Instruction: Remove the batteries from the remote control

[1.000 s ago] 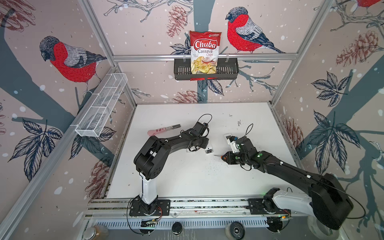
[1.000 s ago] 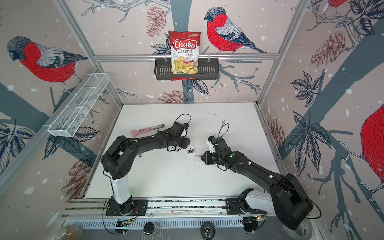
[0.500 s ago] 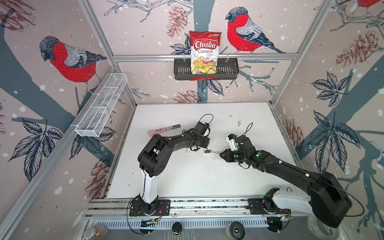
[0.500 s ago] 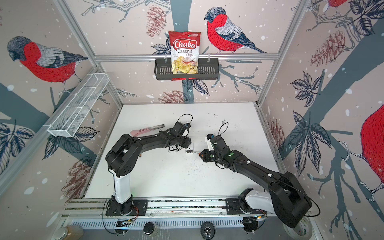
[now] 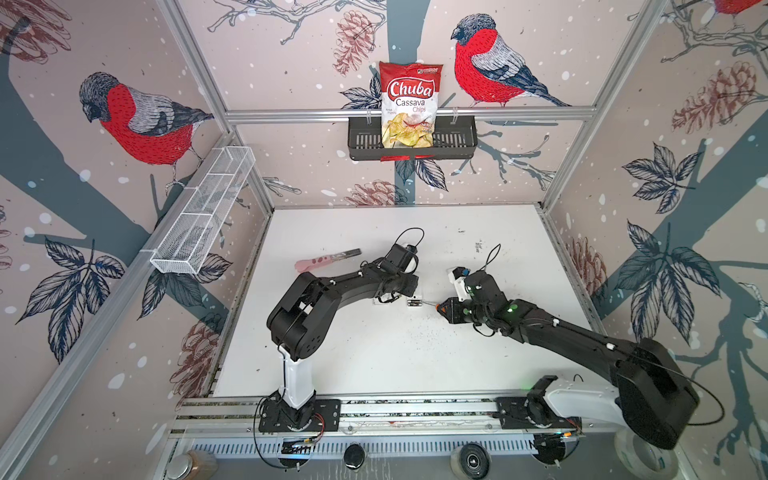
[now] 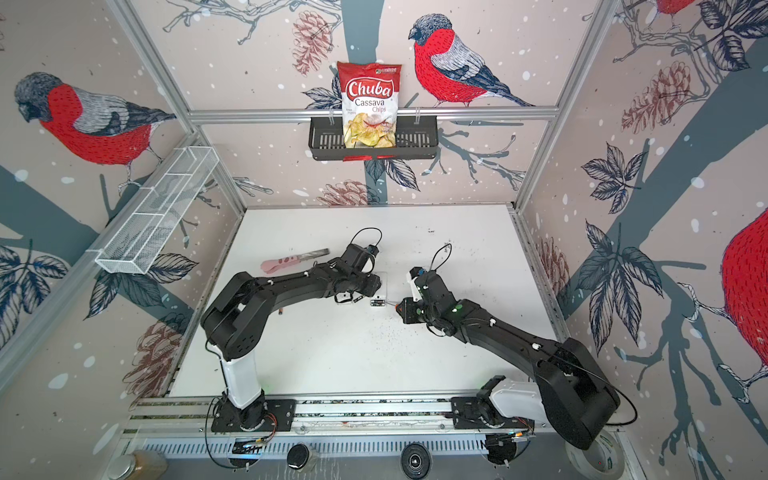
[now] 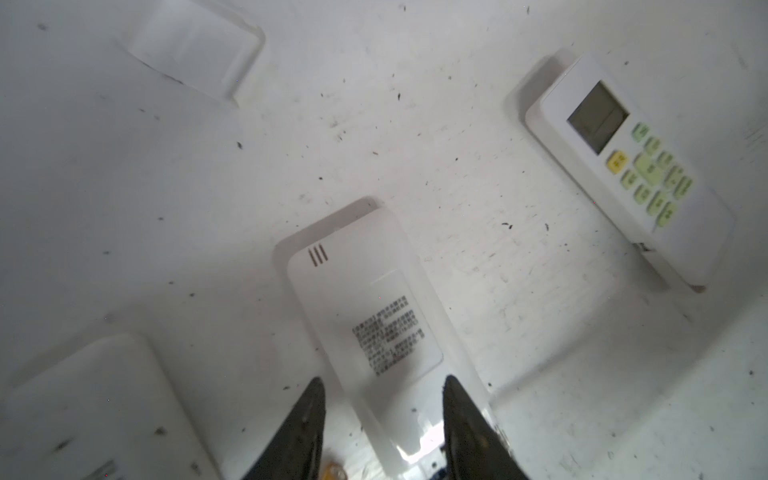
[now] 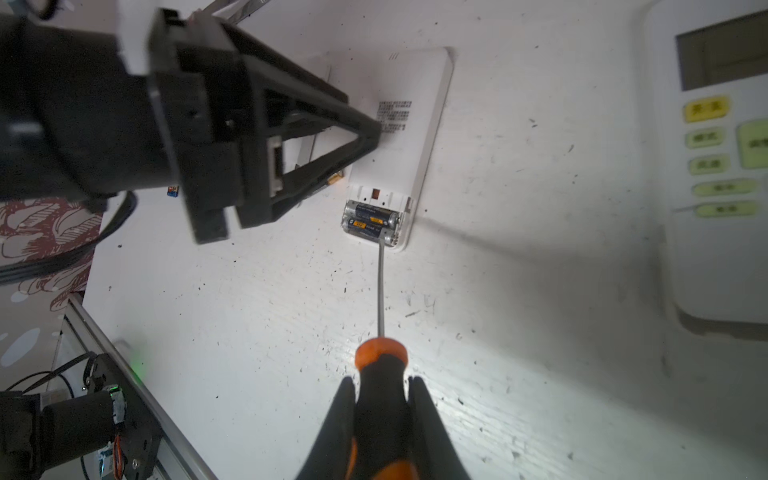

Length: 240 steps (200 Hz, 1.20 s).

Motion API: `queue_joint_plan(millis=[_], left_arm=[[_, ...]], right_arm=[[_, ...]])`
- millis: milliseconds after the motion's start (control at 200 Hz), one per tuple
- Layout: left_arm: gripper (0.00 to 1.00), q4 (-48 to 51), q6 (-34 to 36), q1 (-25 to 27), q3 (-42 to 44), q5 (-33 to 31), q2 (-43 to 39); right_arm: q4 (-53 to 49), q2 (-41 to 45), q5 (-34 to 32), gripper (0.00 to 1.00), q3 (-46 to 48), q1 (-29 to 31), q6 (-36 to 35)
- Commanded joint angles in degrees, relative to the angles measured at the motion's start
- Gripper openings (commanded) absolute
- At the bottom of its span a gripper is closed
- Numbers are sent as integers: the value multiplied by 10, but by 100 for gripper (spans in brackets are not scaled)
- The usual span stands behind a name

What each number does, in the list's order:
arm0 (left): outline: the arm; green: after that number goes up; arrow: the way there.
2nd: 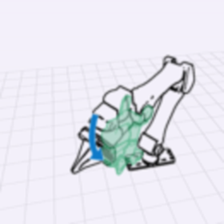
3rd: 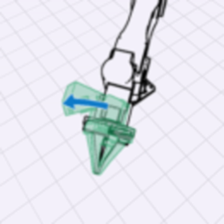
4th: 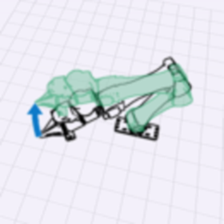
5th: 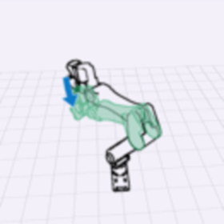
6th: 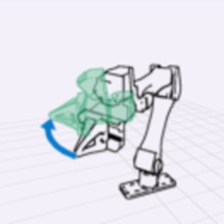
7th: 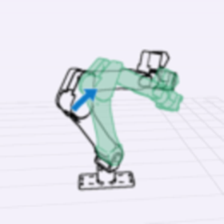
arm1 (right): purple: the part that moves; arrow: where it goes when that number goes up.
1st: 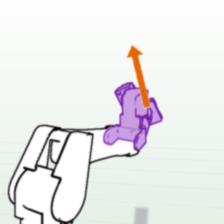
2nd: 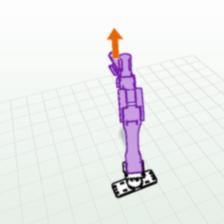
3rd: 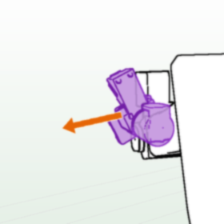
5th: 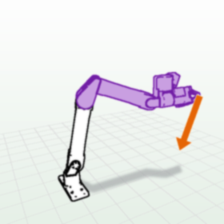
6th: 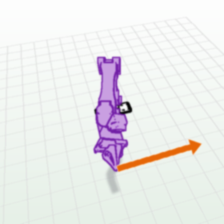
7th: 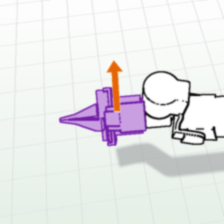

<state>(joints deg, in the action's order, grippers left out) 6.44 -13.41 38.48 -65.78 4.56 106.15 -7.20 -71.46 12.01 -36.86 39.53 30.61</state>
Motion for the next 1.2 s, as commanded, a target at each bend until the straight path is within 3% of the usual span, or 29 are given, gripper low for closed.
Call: queue_joint_plan(millis=[0, 270, 640, 736, 921, 1196], left_arm=[[49, -46, -39, 0, 30, 17, -32], [49, -93, -81, 1, 83, 110, -52], [49, -150, -115, 5, 141, 147, -54], [50, -160, -121, 5, 152, 141, -50], [64, -170, -128, 5, 178, 105, -71], [66, -190, -137, 5, 184, 109, -67]], right_arm=[[-13, 4, -11, 2, -12, -12, 1], [-22, 28, 11, 2, -4, -55, -13], [-15, 45, 21, 2, 13, -75, -15], [-16, 48, 21, 3, 13, -76, -15], [-17, 52, 21, 4, 14, -77, -15], [-12, 51, 24, 4, 12, -77, -12]])
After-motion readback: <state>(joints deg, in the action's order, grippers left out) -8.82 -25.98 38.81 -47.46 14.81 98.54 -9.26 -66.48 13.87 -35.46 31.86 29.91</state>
